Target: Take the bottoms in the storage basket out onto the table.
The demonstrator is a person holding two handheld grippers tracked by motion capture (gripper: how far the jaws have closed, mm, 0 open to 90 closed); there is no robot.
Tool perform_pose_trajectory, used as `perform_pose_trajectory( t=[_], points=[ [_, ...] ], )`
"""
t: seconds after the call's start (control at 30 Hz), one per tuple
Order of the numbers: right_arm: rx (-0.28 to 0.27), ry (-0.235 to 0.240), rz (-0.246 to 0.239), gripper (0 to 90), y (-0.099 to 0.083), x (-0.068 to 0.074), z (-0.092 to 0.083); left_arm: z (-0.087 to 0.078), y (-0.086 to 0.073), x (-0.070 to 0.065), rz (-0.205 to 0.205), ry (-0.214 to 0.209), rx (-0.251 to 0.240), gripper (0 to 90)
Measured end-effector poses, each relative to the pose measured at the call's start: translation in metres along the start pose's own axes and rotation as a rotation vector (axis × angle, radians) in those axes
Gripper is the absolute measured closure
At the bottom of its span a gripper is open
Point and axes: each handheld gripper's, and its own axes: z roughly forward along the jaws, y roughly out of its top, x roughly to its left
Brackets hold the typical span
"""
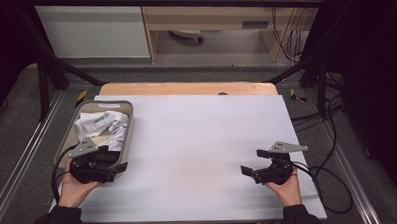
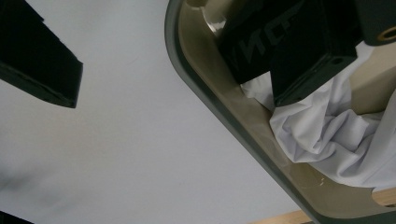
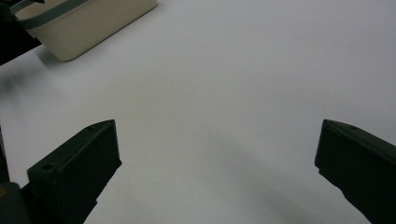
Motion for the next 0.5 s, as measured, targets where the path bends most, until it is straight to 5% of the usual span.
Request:
perform_pose_trajectory(
  t=[0.5],
  points=[
    [0.000, -0.004, -0.002, 0.6, -0.0003, 0.0003, 0.0003, -0.0020, 0.0026, 0.0065, -0.016, 0.006, 0.012, 2.4]
  ],
)
